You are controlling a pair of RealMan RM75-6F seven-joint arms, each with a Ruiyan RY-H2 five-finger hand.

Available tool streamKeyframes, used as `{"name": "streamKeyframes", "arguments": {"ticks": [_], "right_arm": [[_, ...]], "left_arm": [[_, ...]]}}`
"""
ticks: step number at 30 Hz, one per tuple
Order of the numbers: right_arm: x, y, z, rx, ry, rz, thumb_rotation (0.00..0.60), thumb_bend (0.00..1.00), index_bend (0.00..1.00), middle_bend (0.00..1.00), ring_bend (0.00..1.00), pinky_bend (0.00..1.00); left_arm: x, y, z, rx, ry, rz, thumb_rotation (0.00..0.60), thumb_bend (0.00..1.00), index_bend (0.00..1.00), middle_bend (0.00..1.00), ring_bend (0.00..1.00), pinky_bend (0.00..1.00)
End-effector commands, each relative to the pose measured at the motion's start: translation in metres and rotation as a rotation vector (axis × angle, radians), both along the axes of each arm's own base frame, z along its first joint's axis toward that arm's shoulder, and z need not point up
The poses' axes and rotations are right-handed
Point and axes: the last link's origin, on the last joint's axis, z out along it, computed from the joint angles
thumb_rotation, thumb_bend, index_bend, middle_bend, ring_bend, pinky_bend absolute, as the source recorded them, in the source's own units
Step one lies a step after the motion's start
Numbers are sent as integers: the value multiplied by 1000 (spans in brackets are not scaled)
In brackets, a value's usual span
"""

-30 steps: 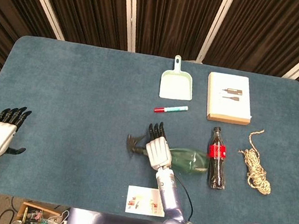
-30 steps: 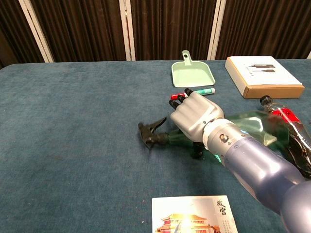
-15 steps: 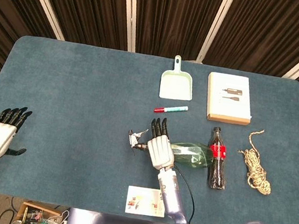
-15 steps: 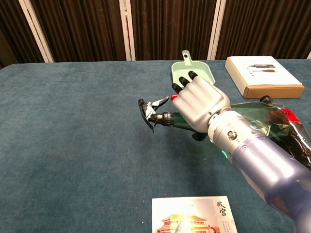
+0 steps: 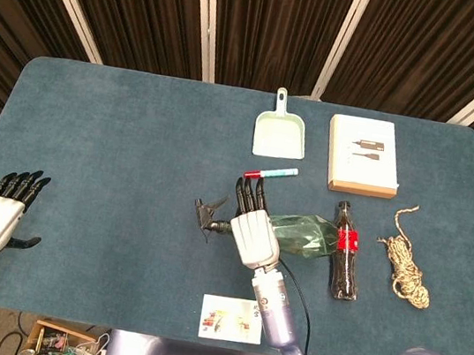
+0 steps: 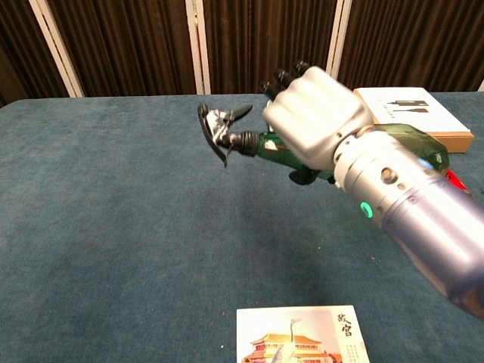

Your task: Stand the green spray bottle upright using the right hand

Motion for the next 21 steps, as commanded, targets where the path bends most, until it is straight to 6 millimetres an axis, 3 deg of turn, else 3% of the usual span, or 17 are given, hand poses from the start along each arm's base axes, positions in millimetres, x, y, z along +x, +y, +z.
{"name": "streamKeyframes", "arguments": {"ticks": [1,11,16,21], "right_arm": [[10,2,30,38,-290,50,600,557,899,106,0,110],[9,8,69,283,-1084,84,600,553,932,134,0,145],[-16,6,70,343,-1379,132,600,554,935,138,0,162],[-34,-1,62,318,-1549,164,600,553,935,138,0,163]], "left_arm": [[0,-1,-1,-4,1,-2,600,11,9,0,0,0],[3,-2,-3,-27,-17,-12,600,10,14,0,0,0],[1,0,-4,-31,-19,-10,600,10,15,0,0,0],[0,1,-4,-31,-14,-6,600,10,15,0,0,0]]}}
